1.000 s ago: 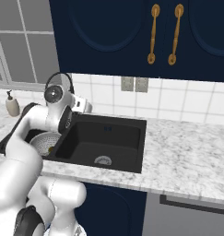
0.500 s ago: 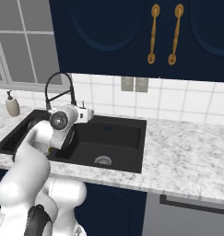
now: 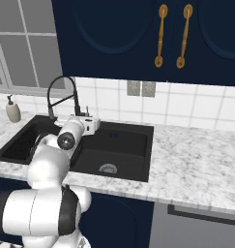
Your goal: Put the colander in the sink, put the kiwi in the colander, and turn on the sink faucet and pour water over the colander.
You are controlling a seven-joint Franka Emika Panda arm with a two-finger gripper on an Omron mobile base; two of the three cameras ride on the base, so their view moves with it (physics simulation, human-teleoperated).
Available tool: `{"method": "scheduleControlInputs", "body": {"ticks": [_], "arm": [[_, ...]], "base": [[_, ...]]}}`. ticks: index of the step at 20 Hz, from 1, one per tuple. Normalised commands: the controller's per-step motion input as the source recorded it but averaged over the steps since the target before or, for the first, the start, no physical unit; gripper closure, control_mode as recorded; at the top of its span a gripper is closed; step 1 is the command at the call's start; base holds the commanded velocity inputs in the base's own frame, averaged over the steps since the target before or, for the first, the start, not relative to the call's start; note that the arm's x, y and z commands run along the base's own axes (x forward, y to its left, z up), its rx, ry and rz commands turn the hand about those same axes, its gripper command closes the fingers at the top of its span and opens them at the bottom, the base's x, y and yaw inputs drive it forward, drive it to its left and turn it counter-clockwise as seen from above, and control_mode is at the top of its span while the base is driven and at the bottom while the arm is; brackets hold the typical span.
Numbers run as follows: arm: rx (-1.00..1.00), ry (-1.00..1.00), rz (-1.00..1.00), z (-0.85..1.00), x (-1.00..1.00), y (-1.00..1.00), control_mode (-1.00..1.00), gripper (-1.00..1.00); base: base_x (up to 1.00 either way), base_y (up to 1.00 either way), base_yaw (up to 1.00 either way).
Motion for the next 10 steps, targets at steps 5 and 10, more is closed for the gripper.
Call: {"method": "scheduleControlInputs", "body": {"ticks": [5, 10], "arm": [[0.0, 0.01, 0.0, 0.0, 0.1, 0.0, -1.0, -1.0], [0.0, 0.03, 0.0, 0.0, 0.0, 0.0, -1.0, -1.0]], "base": [[0.0, 0.0, 0.0], [0.0, 0.0, 0.0]]}}
